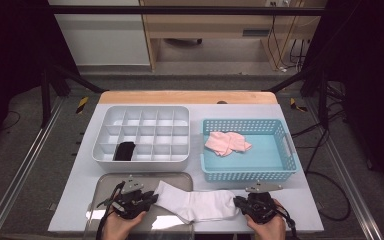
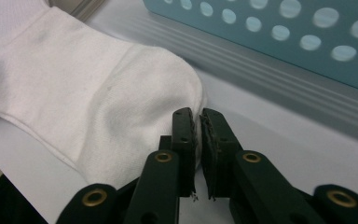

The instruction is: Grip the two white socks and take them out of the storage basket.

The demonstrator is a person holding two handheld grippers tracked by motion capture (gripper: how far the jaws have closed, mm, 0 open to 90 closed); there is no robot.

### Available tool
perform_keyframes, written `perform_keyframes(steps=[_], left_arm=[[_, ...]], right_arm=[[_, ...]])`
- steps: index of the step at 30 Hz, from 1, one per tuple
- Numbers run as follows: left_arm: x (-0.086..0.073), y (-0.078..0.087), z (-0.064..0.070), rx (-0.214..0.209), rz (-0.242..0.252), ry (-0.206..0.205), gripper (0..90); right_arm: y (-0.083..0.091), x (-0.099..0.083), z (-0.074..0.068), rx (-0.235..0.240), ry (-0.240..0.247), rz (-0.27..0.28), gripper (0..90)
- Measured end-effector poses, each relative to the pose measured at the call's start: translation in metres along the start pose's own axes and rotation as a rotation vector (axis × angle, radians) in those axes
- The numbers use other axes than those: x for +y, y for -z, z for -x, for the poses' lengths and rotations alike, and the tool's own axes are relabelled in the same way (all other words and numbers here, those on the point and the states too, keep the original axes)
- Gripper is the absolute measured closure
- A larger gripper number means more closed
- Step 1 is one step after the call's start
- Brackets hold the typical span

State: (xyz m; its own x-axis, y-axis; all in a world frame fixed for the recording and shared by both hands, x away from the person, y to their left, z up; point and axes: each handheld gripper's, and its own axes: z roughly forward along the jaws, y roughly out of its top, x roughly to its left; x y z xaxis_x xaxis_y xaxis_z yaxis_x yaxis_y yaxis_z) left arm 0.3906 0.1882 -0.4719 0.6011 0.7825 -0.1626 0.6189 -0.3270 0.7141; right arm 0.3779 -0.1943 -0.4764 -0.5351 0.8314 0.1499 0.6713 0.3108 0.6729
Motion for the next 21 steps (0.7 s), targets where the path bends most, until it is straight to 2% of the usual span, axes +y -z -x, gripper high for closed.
perform_keyframes(steps=[1, 5, 8, 11, 14, 17, 19, 21], left_arm=[[0.000, 0.000, 0.001, 0.004, 0.002, -0.006, 76.3], [0.000, 0.002, 0.003, 0.008, 0.014, -0.007, 79.6], [-0.001, 0.003, 0.004, -0.023, 0.014, 0.004, 80.3], [-0.002, 0.003, 0.011, -0.040, 0.016, -0.014, 80.3], [-0.002, 0.001, 0.018, -0.023, 0.019, -0.043, 80.0], [-0.002, 0.002, 0.019, -0.012, 0.025, -0.055, 78.3], [-0.002, 0.003, 0.020, -0.011, 0.050, -0.064, 74.8], [0.000, 0.008, 0.021, 0.008, 0.078, -0.085, 70.0]], right_arm=[[0.000, 0.000, 0.000, -0.003, 0.006, 0.001, 87.1], [0.002, 0.000, 0.004, 0.014, -0.025, 0.008, 87.6], [0.005, 0.001, 0.007, -0.024, -0.010, 0.023, 87.7], [0.009, 0.004, 0.014, -0.057, -0.025, 0.045, 87.6], [0.007, 0.005, 0.020, -0.077, -0.029, 0.052, 86.7], [0.004, 0.005, 0.021, -0.077, -0.028, 0.045, 83.7], [0.007, 0.005, 0.020, -0.078, -0.028, 0.065, 80.4], [0.010, 0.005, 0.020, -0.071, -0.034, 0.097, 76.1]])
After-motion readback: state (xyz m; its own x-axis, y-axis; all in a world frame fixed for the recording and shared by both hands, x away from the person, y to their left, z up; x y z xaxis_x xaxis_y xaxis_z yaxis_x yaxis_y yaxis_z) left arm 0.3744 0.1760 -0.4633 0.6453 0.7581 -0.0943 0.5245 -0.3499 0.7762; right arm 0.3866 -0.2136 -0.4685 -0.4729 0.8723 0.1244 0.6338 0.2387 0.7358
